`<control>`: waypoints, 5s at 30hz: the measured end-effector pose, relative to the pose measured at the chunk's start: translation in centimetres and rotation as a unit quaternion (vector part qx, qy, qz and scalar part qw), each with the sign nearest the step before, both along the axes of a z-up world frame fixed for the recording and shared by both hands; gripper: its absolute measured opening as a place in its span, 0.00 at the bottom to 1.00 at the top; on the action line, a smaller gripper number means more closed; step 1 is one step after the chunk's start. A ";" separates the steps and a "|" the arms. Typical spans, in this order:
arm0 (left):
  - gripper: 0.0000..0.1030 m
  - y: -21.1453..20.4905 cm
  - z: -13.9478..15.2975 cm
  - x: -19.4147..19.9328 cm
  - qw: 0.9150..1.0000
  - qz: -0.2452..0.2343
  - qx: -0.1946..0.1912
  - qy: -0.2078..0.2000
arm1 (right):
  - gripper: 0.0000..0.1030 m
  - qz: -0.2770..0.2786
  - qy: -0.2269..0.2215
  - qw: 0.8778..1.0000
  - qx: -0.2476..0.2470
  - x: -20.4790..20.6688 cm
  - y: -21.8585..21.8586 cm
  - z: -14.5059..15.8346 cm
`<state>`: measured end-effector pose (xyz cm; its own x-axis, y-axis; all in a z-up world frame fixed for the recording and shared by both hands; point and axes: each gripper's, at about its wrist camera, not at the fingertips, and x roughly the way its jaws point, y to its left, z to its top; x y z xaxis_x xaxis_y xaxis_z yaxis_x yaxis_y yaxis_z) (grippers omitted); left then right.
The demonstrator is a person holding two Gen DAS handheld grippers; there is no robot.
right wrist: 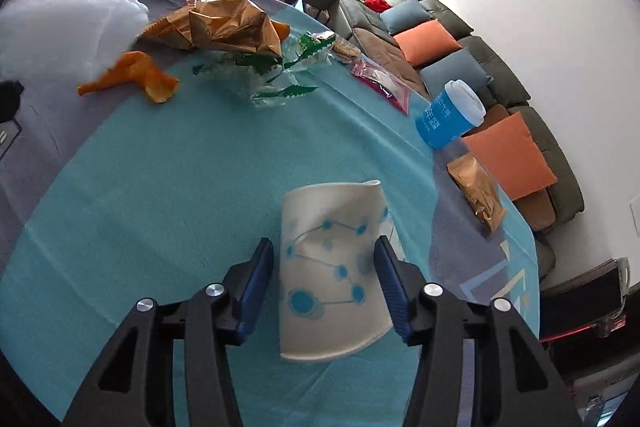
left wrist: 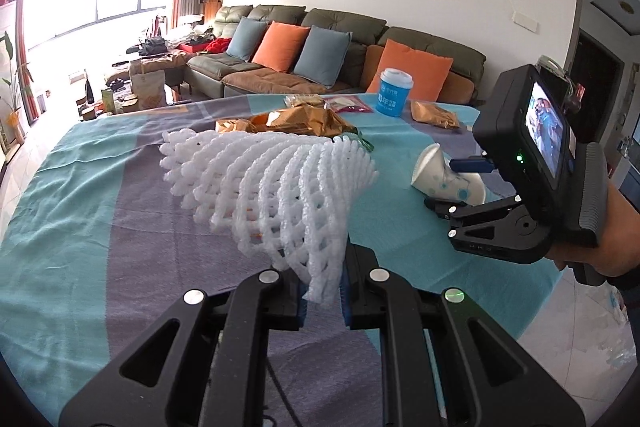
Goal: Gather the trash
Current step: 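Lift the netting and paper cup and carry both toward the teal bin, then open both tools over the teal bin to drop netting and cup, then move both tools back over the table toward the orange peel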
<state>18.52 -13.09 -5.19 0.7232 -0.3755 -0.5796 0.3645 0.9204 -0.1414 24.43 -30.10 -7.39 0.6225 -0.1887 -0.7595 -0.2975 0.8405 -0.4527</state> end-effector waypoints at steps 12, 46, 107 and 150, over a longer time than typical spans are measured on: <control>0.13 2.2 1.6 -1.6 0.999 0.023 -0.013 -0.018 | 0.32 -0.012 -0.044 0.993 0.106 -1.5 -1.2 4.2; 0.13 28.0 8.6 -14.1 0.948 0.298 0.017 -0.108 | 0.32 0.268 -0.020 0.854 0.445 -4.4 26.6 14.5; 0.95 35.2 5.1 -3.5 0.915 0.389 0.100 0.027 | 0.94 0.186 0.028 0.864 0.467 0.5 27.7 10.2; 0.95 8.4 4.8 -3.6 0.995 0.098 0.014 -0.025 | 0.94 -0.063 -0.142 0.909 0.386 -9.2 -0.7 5.9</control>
